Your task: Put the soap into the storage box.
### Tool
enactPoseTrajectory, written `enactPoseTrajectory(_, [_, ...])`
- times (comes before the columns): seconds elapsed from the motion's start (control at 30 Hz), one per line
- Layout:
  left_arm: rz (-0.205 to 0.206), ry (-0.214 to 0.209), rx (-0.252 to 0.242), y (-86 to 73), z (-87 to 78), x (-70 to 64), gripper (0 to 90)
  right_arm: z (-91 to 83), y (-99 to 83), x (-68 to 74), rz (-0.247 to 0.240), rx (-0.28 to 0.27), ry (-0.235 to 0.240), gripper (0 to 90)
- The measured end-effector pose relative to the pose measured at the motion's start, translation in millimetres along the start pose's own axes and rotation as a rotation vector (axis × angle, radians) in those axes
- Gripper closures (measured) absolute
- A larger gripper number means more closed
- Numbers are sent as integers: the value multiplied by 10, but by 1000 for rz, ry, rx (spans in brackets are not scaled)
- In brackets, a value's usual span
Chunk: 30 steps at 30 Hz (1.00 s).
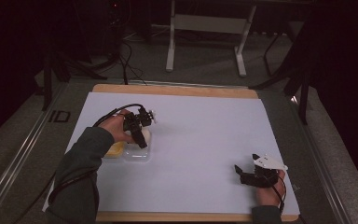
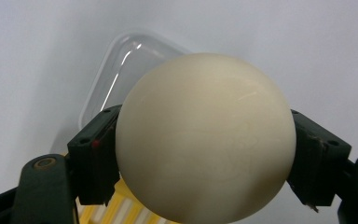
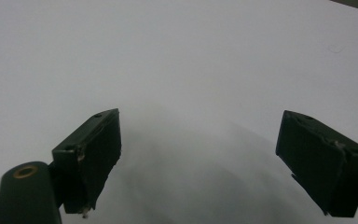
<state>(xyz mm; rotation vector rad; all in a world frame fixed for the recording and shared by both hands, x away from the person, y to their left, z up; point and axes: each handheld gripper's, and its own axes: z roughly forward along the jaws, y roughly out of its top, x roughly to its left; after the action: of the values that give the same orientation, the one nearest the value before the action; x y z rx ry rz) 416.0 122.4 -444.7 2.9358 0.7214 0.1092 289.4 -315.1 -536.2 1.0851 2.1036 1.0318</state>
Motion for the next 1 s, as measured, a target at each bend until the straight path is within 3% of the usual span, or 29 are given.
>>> enactPoseTrajectory(1.0, [-79,38,27,-361,-59,195,230,5,2,4,-3,3,1,140])
